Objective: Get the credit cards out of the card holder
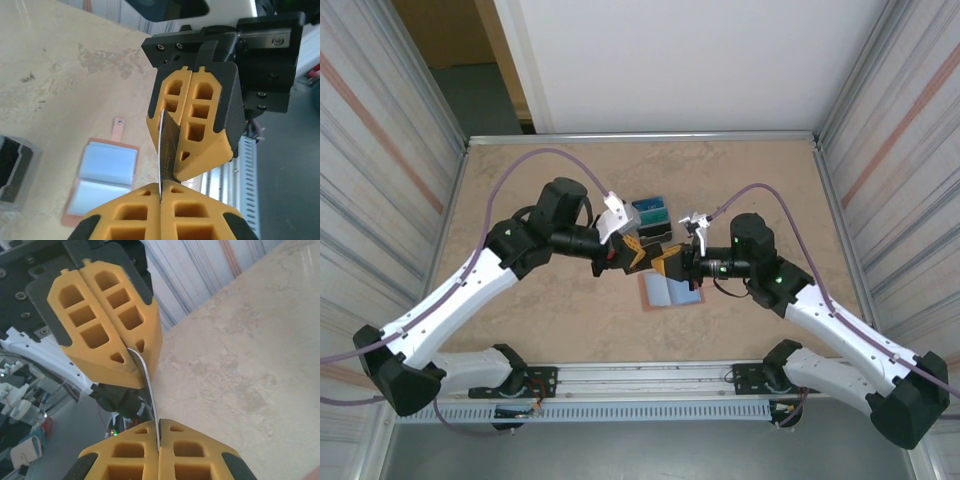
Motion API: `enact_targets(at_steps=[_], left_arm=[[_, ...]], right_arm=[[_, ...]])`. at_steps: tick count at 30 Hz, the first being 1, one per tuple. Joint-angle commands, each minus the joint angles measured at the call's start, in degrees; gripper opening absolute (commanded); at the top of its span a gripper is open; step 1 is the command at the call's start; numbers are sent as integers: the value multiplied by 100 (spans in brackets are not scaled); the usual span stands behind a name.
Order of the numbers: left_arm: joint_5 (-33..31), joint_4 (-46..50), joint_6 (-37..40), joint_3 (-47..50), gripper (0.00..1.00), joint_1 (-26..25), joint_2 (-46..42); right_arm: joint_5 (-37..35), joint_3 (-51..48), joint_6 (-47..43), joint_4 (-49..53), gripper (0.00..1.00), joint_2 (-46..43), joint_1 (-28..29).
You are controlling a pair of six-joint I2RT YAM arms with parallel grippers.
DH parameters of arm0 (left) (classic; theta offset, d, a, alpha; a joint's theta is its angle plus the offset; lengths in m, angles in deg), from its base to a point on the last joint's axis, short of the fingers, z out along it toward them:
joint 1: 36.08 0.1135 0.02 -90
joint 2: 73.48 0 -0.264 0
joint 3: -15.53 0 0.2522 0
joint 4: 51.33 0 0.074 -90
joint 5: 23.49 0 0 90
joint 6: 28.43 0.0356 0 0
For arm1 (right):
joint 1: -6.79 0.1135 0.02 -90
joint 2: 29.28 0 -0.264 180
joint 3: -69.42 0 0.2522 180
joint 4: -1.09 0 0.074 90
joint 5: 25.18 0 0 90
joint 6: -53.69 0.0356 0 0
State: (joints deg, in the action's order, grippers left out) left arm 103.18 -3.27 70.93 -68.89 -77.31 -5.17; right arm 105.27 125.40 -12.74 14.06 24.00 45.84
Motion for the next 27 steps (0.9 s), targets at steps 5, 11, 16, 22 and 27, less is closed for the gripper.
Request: enact_targets(at_steps=[5, 11, 16, 22, 27], left_arm=[[17, -257, 669, -115, 0, 618, 267], [-873, -672, 1759, -142, 0, 715, 858], [-995, -1186, 2236, -189, 0, 753, 1385], [-968, -1538, 2553, -354, 0, 771, 2123], [-851, -1509, 2612, -750, 0, 847, 2828]], right_arm=[[-1179, 311, -225, 956, 56, -259, -223], [-2728, 389, -69, 1874, 79, -496, -390], [-3780, 401, 248, 2315, 99, -608, -433], [-4872, 473, 673, 2896, 99, -623, -435], [-5429, 518, 939, 3228, 99, -643, -424]])
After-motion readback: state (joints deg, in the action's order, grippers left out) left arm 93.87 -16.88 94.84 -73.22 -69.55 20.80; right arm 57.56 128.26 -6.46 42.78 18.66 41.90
